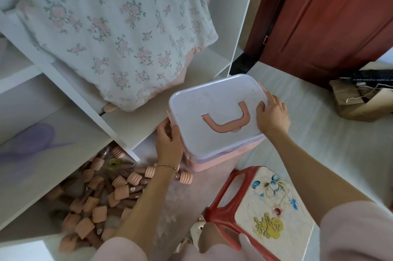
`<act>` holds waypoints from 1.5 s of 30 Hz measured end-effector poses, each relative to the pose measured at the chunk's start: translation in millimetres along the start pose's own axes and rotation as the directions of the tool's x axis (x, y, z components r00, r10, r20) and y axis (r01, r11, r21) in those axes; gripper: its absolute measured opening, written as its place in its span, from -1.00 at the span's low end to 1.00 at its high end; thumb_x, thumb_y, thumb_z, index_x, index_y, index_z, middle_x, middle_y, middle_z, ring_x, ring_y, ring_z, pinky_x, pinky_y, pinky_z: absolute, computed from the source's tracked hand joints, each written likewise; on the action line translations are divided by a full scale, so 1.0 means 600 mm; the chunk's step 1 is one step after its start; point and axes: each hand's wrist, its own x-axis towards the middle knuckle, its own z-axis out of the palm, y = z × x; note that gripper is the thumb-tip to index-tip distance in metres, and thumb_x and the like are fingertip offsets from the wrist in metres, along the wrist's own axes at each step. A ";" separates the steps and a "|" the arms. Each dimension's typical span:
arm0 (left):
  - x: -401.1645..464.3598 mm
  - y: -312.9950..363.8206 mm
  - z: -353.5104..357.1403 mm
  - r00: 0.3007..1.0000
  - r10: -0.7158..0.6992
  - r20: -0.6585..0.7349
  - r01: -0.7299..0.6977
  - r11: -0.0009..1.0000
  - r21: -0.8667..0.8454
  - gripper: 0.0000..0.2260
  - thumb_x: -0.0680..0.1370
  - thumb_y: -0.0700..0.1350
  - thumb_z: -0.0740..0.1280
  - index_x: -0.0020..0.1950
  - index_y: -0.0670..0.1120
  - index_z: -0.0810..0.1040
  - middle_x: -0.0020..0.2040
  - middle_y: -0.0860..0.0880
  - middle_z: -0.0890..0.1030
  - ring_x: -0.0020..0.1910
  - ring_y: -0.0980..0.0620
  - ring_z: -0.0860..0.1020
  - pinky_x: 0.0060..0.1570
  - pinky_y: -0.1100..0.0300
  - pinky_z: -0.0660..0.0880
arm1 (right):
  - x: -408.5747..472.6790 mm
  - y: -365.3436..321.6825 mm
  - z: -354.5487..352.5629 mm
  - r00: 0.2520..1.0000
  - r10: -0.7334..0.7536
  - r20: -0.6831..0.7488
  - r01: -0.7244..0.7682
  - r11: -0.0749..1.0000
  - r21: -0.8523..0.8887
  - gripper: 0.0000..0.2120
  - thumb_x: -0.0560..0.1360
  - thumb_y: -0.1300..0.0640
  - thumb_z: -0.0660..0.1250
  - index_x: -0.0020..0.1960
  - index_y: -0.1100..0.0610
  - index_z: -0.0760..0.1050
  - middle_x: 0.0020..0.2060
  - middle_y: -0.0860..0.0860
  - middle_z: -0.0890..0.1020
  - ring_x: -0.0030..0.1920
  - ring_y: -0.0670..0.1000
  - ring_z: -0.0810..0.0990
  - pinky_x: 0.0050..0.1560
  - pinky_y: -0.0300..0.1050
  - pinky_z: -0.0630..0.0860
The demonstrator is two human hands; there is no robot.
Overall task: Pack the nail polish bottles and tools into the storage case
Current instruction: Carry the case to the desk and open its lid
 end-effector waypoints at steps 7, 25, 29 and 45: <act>-0.002 -0.023 -0.011 0.993 -0.076 -0.090 0.086 0.989 0.120 -0.70 0.63 -0.24 0.04 0.31 -0.19 0.40 0.22 -0.17 0.52 0.18 -0.13 0.46 0.07 0.22 0.31 | -0.008 0.004 0.007 1.000 0.017 -0.001 -0.017 1.000 0.011 -0.60 0.59 0.00 0.03 0.41 -0.01 0.21 0.33 0.03 0.40 0.31 0.10 0.34 0.13 0.08 0.44; 0.006 0.066 0.003 0.956 0.292 0.036 -0.263 0.791 0.553 -0.70 0.53 -0.16 0.26 0.26 -0.12 0.44 0.23 -0.19 0.47 0.20 -0.16 0.38 0.13 0.00 0.35 | -0.002 0.023 0.010 0.996 0.020 0.088 -0.031 0.991 0.128 -0.64 0.61 0.03 0.01 0.38 0.03 0.28 0.27 0.06 0.44 0.23 0.09 0.41 0.14 0.05 0.49; 0.022 0.104 0.065 0.922 0.305 0.239 -0.385 0.644 0.662 -0.60 0.55 -0.03 0.22 0.38 -0.04 0.33 0.40 -0.12 0.33 0.38 -0.14 0.22 0.31 -0.06 0.22 | 0.055 0.032 -0.017 0.970 0.132 0.205 -0.213 0.869 0.446 -0.76 0.59 0.06 0.10 0.12 0.12 0.48 -0.05 0.06 0.57 -0.18 -0.03 0.51 -0.20 -0.19 0.44; 0.088 0.075 0.226 0.953 0.206 0.222 -0.289 0.398 0.871 -0.53 0.58 0.12 0.06 0.48 0.07 0.14 0.53 0.02 0.09 0.52 -0.05 -0.04 0.42 -0.15 -0.23 | 0.136 0.074 -0.008 0.860 -0.213 0.464 -0.013 0.899 0.437 -0.78 0.60 0.07 0.07 -0.03 0.13 0.45 -0.25 -0.08 0.52 -0.24 -0.11 0.50 -0.32 -0.38 0.34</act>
